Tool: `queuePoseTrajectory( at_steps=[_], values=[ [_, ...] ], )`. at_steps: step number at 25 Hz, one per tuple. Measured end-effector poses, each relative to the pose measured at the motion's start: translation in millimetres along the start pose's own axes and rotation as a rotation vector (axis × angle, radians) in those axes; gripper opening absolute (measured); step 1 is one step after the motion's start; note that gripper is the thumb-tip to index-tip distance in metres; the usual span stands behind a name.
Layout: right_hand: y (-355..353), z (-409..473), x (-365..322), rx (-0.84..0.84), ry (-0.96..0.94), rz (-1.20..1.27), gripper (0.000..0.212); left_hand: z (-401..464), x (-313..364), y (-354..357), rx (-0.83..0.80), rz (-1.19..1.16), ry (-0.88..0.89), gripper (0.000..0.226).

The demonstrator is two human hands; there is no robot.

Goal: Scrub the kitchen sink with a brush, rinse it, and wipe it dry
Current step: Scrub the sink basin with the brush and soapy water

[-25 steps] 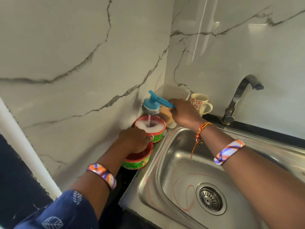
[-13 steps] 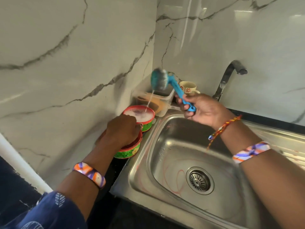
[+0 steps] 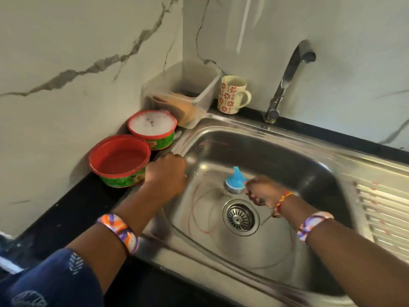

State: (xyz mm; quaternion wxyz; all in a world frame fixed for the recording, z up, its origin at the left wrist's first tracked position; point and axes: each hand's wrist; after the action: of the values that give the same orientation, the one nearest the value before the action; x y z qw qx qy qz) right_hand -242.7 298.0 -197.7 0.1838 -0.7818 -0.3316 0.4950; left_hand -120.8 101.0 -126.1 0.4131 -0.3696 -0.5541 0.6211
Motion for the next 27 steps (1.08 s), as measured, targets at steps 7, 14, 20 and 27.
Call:
queuePoseTrajectory(
  at_steps=[7,14,20,27],
  values=[
    [60.5,-11.5,53.3,-0.346,-0.920,-0.488,0.047,6.7,6.2,23.8,-0.005,0.319,-0.062,0.042],
    [20.4,75.8,37.0,0.150,-0.659,-0.585,0.049,11.2,5.4,21.6,0.016,0.419,0.051,0.034],
    [31.0,7.7,66.1,-0.472,-1.166,-0.613,0.046,17.2,-1.3,23.9,0.004,0.424,0.062,0.038],
    [38.6,45.4,30.5,-0.193,-0.849,-0.494,0.041,17.6,-1.5,20.9,0.000,0.414,0.067,0.040]
  ],
)
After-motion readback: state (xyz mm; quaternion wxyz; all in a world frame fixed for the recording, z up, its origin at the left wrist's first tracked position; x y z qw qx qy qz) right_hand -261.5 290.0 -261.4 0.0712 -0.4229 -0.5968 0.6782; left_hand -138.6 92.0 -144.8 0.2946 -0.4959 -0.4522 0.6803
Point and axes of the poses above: each hand's wrist, its own z-axis towards the middle knuckle, its own y-axis out of the palm, x = y × z, and after that the axes turned 11 degrees about x, right-handed
